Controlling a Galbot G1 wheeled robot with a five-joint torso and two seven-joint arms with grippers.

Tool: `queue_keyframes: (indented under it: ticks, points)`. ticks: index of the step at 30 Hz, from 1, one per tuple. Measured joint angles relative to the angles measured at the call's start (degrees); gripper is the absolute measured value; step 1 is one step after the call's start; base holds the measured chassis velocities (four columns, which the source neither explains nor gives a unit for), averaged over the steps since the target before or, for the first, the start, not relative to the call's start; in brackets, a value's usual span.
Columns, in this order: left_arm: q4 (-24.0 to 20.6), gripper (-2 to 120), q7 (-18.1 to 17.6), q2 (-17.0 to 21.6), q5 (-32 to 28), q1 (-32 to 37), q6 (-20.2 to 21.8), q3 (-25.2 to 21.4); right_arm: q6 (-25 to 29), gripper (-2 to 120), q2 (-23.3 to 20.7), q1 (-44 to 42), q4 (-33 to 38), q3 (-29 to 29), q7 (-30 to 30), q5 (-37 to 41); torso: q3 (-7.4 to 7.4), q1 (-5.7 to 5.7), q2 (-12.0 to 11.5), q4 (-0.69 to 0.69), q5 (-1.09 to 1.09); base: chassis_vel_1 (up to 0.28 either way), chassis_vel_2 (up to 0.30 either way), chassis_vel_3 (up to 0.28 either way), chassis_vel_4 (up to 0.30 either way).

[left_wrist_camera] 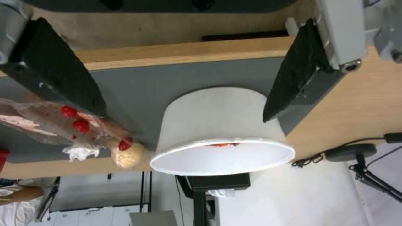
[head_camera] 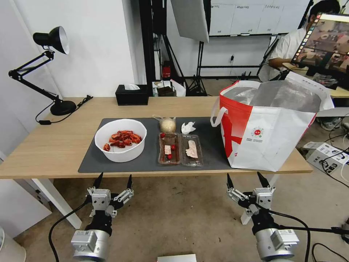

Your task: Pick up the trash from the table and place it into the takeout bag.

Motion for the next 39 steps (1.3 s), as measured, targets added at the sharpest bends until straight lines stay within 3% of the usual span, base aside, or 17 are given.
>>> queue_keyframes:
  ticks: [22,26,28,29,32,33,35,39]
  points:
    - [0.0,100,0.0,0.0,0.0,0.0,0.0,0.0,0.0,100,0.0,0.0,0.0,0.0,0.0,0.0,0.0,0.0,0.0,0.0,0.0,0.0,0.0,0.0,0.0]
    - [-0.28,100,-1.06,-0.3,-1.9,-1.12,2.19,-0.28,-0.41,100,-0.67,0.63,-0.1,-0.14,0.01,0.51,0.0,0.0,0.0,0.0,0.0,0.0,0.0,0.0,0.0]
    - [-1.29,100,-3.37,-1.01,-5.85,-3.62,6.68,-0.99,-3.19,100,-3.83,3.99,-1.02,-0.75,0.48,3.24,0.0,0.0,0.0,-0.01,0.0,0.0,0.0,0.0,0.0]
    - [-1.29,100,-3.37,-1.01,-5.85,-3.62,6.68,-0.99,-3.19,100,-3.83,3.99,-1.02,-0.75,0.48,3.24,0.0,0.0,0.0,-0.01,0.0,0.0,0.0,0.0,0.0]
    - [-2.88,100,-7.44,-2.28,-12.74,-7.92,14.55,-2.18,-8.81,100,-10.15,10.65,-2.86,-2.06,1.44,8.72,0.01,0.01,0.0,0.0,0.02,0.0,0.0,0.0,0.0]
    - [-2.88,100,-7.44,-2.28,-12.74,-7.92,14.55,-2.18,-8.81,100,-10.15,10.65,-2.86,-2.06,1.44,8.72,0.01,0.01,0.0,0.0,0.02,0.0,0.0,0.0,0.0]
    - [-3.47,100,-8.45,-2.68,-13.95,-8.28,16.58,-2.71,-12.55,100,-14.31,15.05,-4.06,-2.92,2.12,12.38,0.01,0.01,0.0,0.0,0.02,0.0,0.0,0.0,0.0]
    - [-3.51,100,-8.63,-3.08,-13.71,-7.08,16.86,-2.88,-18.1,100,-20.51,21.63,-5.86,-4.19,3.11,17.79,0.01,0.01,0.0,0.01,0.02,0.0,0.0,0.0,0.0]
